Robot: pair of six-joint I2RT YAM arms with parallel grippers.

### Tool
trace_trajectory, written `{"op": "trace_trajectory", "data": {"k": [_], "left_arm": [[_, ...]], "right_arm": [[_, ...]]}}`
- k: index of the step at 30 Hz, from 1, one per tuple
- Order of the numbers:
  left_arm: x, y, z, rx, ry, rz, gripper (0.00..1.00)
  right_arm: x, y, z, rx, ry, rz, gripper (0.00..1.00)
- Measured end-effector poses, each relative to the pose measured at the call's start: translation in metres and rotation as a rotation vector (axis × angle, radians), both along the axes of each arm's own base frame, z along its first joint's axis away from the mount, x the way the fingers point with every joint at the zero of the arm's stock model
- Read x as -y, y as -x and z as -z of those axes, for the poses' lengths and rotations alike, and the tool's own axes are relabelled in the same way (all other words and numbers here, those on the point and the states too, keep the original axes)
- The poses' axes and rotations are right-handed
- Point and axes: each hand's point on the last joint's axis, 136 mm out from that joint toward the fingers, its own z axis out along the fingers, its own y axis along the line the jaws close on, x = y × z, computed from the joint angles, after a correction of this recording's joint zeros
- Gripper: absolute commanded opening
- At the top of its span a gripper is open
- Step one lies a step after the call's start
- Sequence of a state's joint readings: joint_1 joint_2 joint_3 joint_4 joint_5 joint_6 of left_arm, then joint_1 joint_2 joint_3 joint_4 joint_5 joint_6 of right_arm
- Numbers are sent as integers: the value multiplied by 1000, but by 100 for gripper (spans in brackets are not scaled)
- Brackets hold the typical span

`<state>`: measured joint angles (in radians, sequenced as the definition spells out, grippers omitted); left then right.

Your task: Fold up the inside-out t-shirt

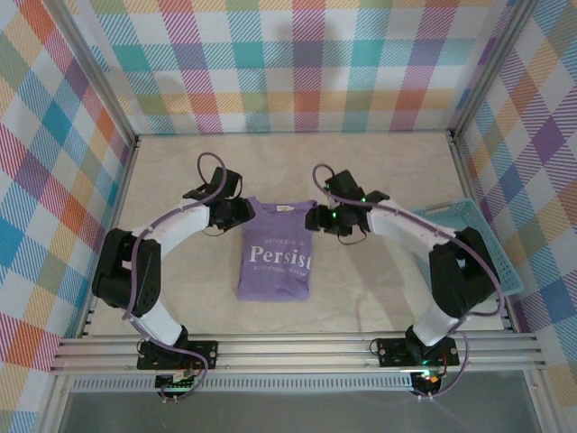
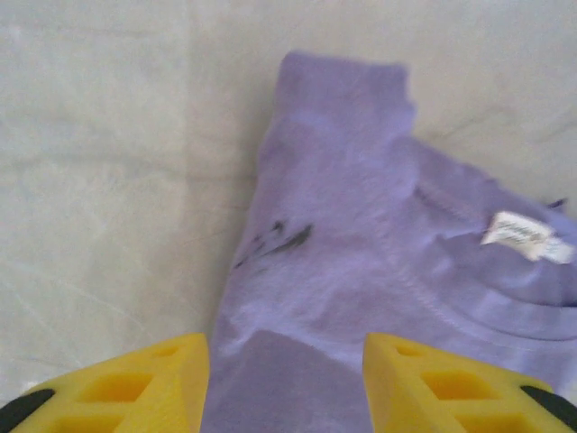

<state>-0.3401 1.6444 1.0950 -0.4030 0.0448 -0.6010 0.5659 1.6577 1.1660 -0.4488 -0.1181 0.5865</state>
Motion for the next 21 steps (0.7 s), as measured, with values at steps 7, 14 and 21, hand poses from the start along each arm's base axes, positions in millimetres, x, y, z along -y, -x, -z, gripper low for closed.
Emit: {"op": "trace_trajectory", "data": {"k": [7,14,21], "left_arm": [[2,-23,22,-40,58,-5,54],[12,-37,53,-106,69,8,55],[16,-39,60,-131,85,6,44]], "right_arm": [[-10,-46,41,-72,14,32,58],[-21,-57,70,-133,27,22,58],[-45,-65,75,-141,36,-11,56]]}}
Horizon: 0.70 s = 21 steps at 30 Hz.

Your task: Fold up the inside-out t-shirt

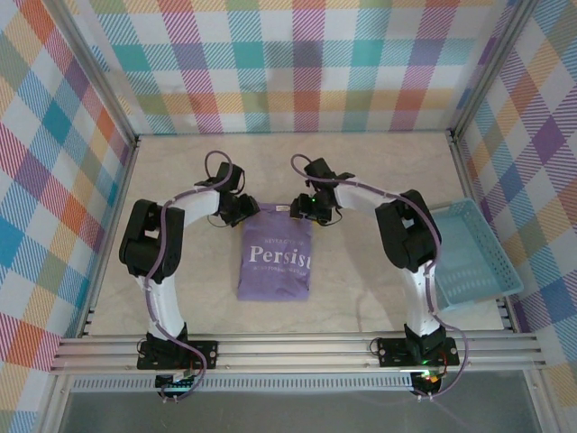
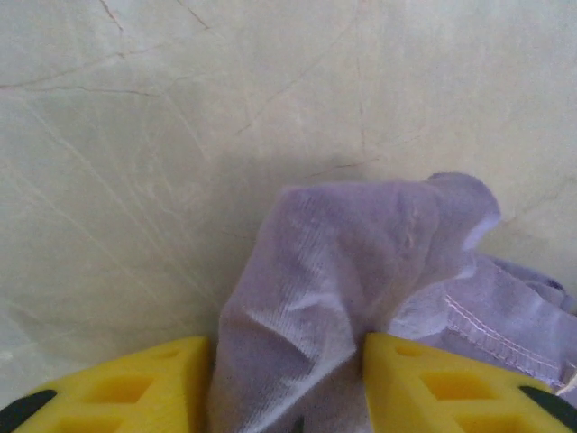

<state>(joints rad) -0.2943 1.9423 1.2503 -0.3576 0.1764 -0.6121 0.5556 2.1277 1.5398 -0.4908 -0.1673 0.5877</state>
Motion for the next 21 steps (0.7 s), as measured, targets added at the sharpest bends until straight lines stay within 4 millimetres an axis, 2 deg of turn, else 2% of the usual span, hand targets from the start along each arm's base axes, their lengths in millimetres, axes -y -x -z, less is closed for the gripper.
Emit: {"op": "trace_trajectory", "data": {"k": [5,8,14,21], "left_arm": [[0,0,2,-17,-8,-1,39],[0,0,4,-25,-17,-2,34],[-2,1,5,-27,-19,-17,22],[5,-4,5,15,26,-21,9]], "right_arm": [[-4,-2,1,-9,44,-2,52],[-3,-2,4,-15,72,-1,45],[-3,-2,6,-20,78,-3,23],[-20,-3,4,1,23,-42,11]]}}
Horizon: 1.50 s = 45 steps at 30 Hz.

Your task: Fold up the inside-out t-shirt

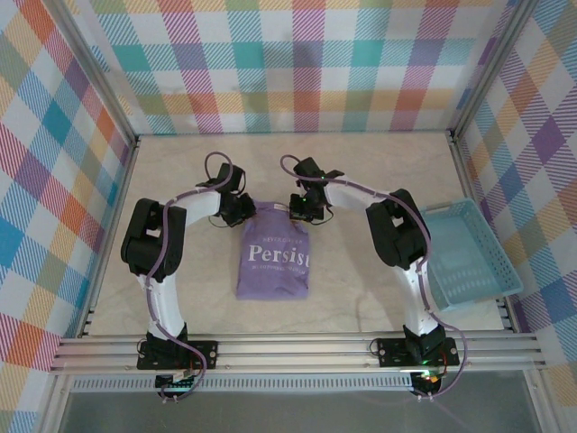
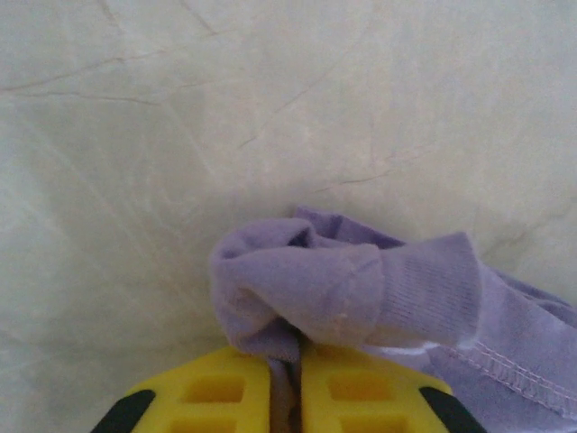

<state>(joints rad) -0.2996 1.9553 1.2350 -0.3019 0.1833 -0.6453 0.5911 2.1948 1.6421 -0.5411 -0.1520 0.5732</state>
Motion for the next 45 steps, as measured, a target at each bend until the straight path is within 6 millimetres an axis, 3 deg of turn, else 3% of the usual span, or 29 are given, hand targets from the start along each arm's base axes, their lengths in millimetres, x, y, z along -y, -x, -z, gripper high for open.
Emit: {"op": "trace_trajectory", "data": {"k": [4,8,13,17,22,25,30,33,35,37,40,43,45], "left_arm": [[10,-2,-2,42,43,11,0],[13,9,-8,70,68,15,0],[9,23,-46,150,93,8,0],[7,19,-84,247,106,-2,0],[6,1,-113,312,124,-14,0],[3,-20,-143,376,150,-28,0],[-14,-67,-206,531,197,-58,0],[-17,-87,-244,630,220,-35,0],[-13,-91,-260,685,231,-3,0],[-9,-90,-265,713,243,28,0],[-4,-78,-246,706,256,71,0],[2,-48,-206,634,265,109,0],[7,-23,-179,579,271,131,0]], "right_arm": [[0,-1,0,6,-23,-4,5],[10,3,-1,1,-52,5,2],[19,7,-21,17,-116,5,0],[17,-5,-56,84,-205,1,0],[16,-28,-96,155,-283,-4,0],[17,-51,-130,234,-330,-8,0],[20,-101,-213,422,-433,-17,0],[25,-121,-249,514,-469,-28,0],[27,-127,-261,554,-476,-40,0],[28,-129,-263,569,-479,-51,0],[27,-123,-244,563,-481,-72,0],[33,-99,-196,474,-465,-76,0],[37,-71,-161,394,-452,-79,0]]}}
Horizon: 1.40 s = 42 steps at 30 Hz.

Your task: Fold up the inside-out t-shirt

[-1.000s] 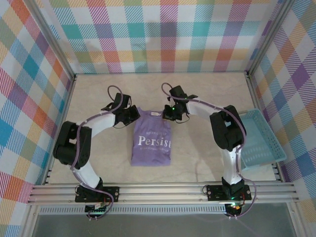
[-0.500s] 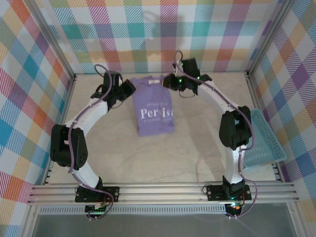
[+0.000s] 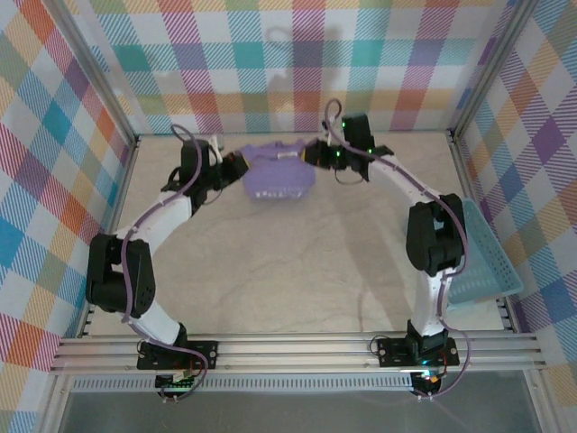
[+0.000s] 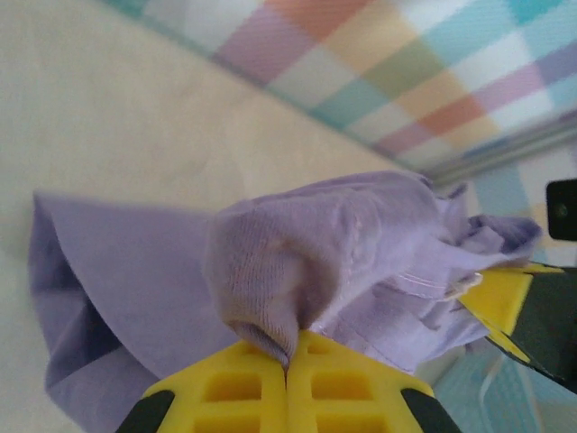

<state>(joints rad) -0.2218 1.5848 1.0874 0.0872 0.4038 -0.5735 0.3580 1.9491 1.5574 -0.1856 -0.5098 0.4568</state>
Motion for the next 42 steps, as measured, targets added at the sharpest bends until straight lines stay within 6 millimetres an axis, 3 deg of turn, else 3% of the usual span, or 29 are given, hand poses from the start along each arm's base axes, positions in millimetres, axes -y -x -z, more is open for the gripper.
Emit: {"op": "trace_trajectory", "data": {"k": [3,5,10,16,20,26,33,42], "left_arm": [[16,44,26,-42,-15,57,0],[28,72,32,-47,-25,99,0],[39,127,25,13,-23,139,0],[20,163,56,-27,-21,59,0],[10,157,57,-27,-41,-14,0],[8,123,62,-61,-115,-102,0],[-1,93,89,-135,-205,-193,0],[-12,79,126,-223,-266,-258,0]], "right_arm": [[11,41,34,-77,19,-11,0],[20,67,42,-107,26,-13,0],[30,114,30,-84,18,-32,0],[28,152,35,-109,17,-81,0],[22,149,39,-126,27,-89,0],[13,109,42,-110,65,-50,0],[4,77,62,-131,127,-31,1],[-9,54,94,-173,196,-40,6]]}}
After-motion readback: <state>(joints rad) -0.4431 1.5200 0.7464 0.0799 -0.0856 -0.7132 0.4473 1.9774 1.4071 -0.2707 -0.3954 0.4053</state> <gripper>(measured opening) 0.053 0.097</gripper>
